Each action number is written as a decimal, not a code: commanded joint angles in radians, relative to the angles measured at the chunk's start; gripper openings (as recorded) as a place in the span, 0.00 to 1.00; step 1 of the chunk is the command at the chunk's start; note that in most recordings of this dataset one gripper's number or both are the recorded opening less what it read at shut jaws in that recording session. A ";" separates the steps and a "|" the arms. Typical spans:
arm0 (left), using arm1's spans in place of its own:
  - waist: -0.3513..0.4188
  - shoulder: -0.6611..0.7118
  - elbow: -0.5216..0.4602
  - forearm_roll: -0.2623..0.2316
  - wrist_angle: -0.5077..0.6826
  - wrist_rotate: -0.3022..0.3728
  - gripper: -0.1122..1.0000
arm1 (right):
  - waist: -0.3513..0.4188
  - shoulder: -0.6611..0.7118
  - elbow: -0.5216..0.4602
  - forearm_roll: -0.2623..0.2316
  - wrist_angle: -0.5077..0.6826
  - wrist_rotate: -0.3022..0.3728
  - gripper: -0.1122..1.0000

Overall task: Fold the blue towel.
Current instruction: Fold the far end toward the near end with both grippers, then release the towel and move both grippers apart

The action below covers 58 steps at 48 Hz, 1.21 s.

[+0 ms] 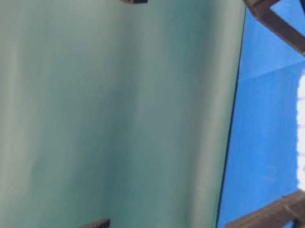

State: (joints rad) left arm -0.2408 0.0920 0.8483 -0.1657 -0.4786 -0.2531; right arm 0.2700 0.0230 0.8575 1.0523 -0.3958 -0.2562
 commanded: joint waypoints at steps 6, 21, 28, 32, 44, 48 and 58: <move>-0.043 -0.011 -0.015 -0.002 -0.009 -0.008 0.16 | 0.055 0.006 -0.044 0.014 -0.026 -0.003 0.17; -0.043 -0.002 -0.018 -0.002 -0.008 -0.008 0.16 | 0.066 0.018 -0.052 0.014 -0.021 -0.006 0.17; -0.043 0.009 -0.018 -0.002 -0.008 -0.008 0.16 | 0.066 0.018 -0.046 0.014 -0.020 -0.008 0.17; -0.043 0.012 -0.021 -0.002 -0.008 -0.008 0.16 | 0.066 0.018 -0.044 0.014 -0.015 -0.009 0.17; -0.028 0.028 -0.014 -0.018 -0.005 -0.011 0.16 | 0.066 0.025 -0.046 0.014 -0.002 -0.011 0.17; -0.025 0.029 -0.009 -0.031 -0.003 -0.011 0.26 | 0.069 0.032 -0.051 0.014 -0.003 -0.009 0.18; -0.017 0.015 0.009 -0.034 -0.002 -0.008 0.76 | 0.078 0.034 -0.051 0.014 -0.006 -0.012 0.65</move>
State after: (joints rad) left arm -0.2623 0.1319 0.8560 -0.1979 -0.4786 -0.2638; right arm 0.3405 0.0706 0.8207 1.0661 -0.3958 -0.2654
